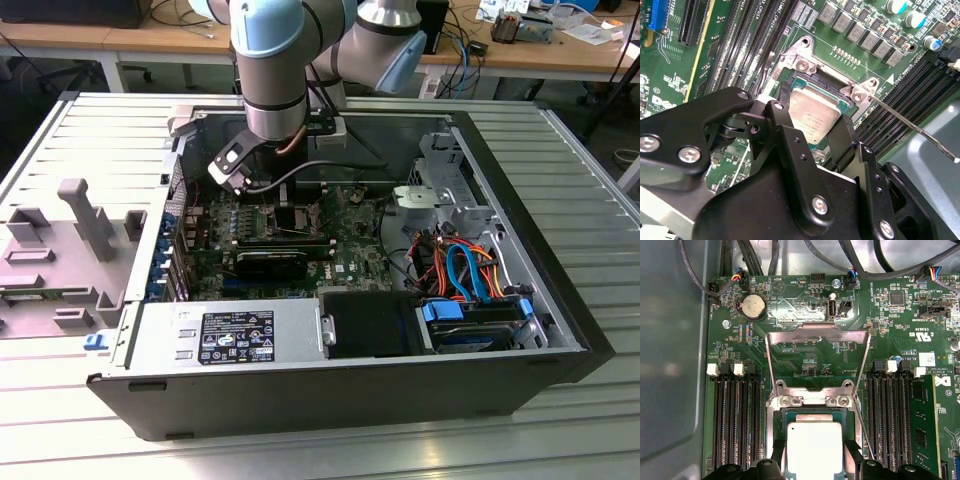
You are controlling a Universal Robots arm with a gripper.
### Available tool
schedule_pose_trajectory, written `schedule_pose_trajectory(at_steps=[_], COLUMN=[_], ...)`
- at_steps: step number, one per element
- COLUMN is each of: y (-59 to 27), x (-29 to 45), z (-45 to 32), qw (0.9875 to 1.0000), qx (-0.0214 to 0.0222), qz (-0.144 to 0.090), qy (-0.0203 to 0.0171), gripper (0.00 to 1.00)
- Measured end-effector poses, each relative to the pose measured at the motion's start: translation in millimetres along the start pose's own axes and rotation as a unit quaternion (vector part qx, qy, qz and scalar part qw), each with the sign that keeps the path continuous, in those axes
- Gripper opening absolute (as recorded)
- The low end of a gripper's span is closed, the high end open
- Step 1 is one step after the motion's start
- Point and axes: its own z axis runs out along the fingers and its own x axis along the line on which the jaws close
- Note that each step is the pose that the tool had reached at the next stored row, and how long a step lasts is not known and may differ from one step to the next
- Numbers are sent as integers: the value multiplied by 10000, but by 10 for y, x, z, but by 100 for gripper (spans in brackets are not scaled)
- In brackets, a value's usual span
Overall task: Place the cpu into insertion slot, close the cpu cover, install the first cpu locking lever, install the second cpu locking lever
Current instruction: 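Place the cpu into insertion slot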
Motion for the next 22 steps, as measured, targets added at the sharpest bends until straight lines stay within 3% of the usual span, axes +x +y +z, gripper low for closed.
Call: schedule_pose_trajectory(at_steps=[22], y=[2], x=[5], z=[-29], qw=[10000], qx=[-1], qz=[17], qy=[0], gripper=[54])
